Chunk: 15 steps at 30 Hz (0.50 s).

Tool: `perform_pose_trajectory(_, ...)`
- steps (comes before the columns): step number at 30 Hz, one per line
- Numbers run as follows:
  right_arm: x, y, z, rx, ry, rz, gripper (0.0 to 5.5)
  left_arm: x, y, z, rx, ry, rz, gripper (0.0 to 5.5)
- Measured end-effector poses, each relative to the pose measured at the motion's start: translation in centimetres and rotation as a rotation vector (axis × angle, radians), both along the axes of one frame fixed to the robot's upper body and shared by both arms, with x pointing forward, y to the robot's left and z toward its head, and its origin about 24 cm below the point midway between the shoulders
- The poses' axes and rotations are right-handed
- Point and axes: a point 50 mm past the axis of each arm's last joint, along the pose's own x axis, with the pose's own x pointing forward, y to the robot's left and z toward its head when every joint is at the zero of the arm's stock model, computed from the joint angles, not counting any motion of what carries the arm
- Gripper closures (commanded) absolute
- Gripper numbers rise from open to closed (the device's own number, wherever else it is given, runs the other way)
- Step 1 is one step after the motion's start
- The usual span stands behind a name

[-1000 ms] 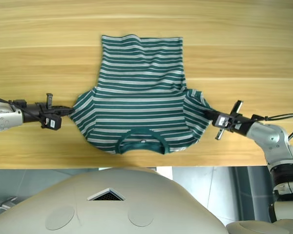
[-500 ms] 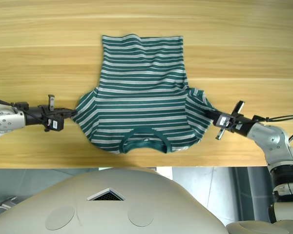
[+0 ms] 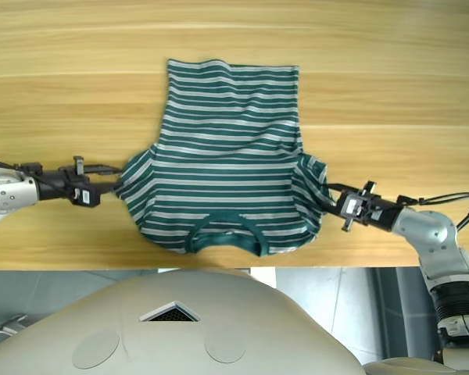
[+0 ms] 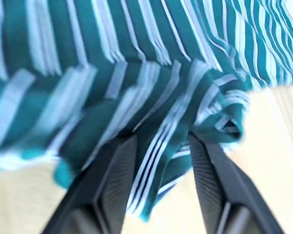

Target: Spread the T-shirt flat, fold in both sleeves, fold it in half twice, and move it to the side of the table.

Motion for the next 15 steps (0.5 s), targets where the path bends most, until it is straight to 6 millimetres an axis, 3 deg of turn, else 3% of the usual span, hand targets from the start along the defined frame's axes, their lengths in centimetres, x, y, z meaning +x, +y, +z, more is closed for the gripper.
perform_pose_trajectory(15,1.09,-1.03,0.59,-0.040,-0.064,-0.054,0.56,0.38,0.86,-0.27,-0.053,-0.079,0.032,1.63)
